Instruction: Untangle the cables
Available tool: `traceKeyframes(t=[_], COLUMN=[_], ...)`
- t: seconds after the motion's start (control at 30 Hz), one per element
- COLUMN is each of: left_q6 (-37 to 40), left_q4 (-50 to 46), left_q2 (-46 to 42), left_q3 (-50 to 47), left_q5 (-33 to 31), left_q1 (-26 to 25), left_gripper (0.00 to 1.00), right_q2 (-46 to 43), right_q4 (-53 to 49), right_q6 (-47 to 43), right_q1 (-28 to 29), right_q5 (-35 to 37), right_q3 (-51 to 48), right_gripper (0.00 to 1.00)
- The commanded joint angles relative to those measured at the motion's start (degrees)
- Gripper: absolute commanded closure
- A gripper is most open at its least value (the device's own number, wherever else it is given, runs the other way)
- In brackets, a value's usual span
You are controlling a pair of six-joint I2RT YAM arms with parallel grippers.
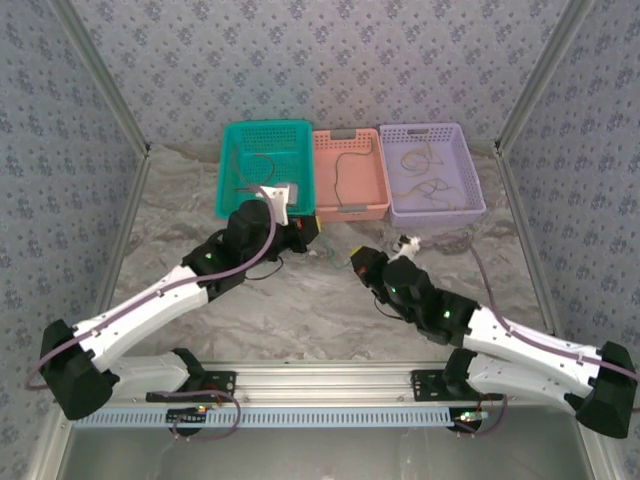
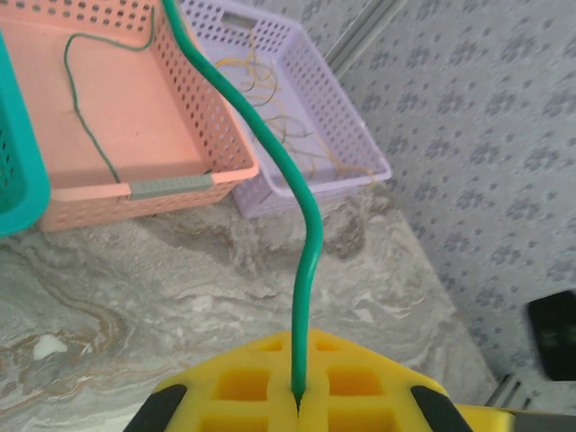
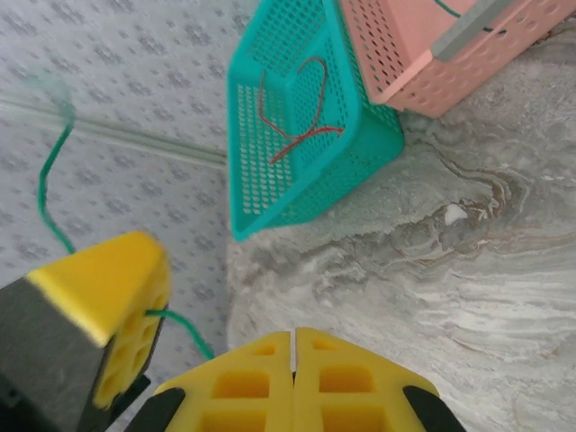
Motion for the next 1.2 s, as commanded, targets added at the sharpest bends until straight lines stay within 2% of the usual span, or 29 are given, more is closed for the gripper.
traceKeyframes(t=[0.0, 0.17, 0.3, 0.37, 0.4, 0.47, 0.53, 0.6, 0.67, 0.77, 0.87, 0.93, 1.03, 1.1, 1.17], left_q6=[-3.5, -6.5, -7.3, -6.7, -6.0, -4.4, -1.4, 0.9, 2.6, 3.4, 5.8, 7.8, 9.7, 10.2, 10.5], left_q4=[10.5, 17.6, 18.0, 16.6, 15.8, 13.4, 10.1, 6.8, 4.5, 4.0, 1.3, -1.3, -2.5, -2.5, -2.9], left_q2=[-3.5, -5.0, -4.8, -3.9, -3.3, -2.2, -1.2, -0.6, -0.3, 0.8, 3.3, 5.0, 6.5, 7.1, 7.6], left_q3=[-1.2, -3.8, -2.1, -0.2, 0.9, 2.9, 4.7, 6.0, 6.8, 7.5, 10.4, 12.5, 14.0, 14.6, 15.1], left_q5=[-3.5, -4.3, -2.8, -0.7, 0.9, 3.9, 7.3, 10.6, 13.2, 18.6, 24.3, 27.2, 31.6, 33.4, 34.0], left_q1=[3.5, 5.4, 7.2, 7.6, 7.5, 7.7, 7.8, 8.3, 9.0, 10.0, 10.0, 9.8, 9.5, 9.0, 8.4], left_gripper=[1.00, 1.00, 1.00, 1.00, 1.00, 1.00, 1.00, 1.00, 1.00, 1.00, 1.00, 1.00, 1.00, 1.00, 1.00], right_q2=[-0.2, 1.9, 3.0, 2.7, 1.7, -1.3, -4.3, -6.1, -8.4, -13.5, -14.9, -11.7, -2.9, 3.0, 6.8], right_q4=[4.4, 0.3, -3.0, -4.5, -6.2, -15.0, -29.8, -38.2, -46.4, -42.4, -31.8, -30.8, -34.2, -34.0, -31.9], right_q6=[18.3, 31.6, 36.1, 34.8, 30.3, 21.0, 5.8, -6.7, -13.4, -33.8, -56.4, -64.8, -67.7, -68.0, -66.8], right_q1=[1.1, 4.6, 7.0, 7.5, 7.4, 7.4, 9.1, 12.4, 14.0, 13.6, 10.5, 5.0, -7.3, -16.2, -20.0], right_q5=[5.7, 6.0, 6.4, 6.9, 7.1, 9.0, 14.7, 21.0, 24.2, 22.9, 10.6, -4.6, -28.2, -43.7, -51.4], right_q3=[-9.5, -9.5, -8.7, -8.1, -6.4, -1.1, 7.3, 13.3, 16.8, 18.0, 19.8, 24.4, 33.0, 36.2, 36.2], right_gripper=[1.00, 1.00, 1.00, 1.00, 1.00, 0.78, 0.57, 0.48, 0.42, 0.40, 0.40, 0.39, 0.37, 0.40, 0.44])
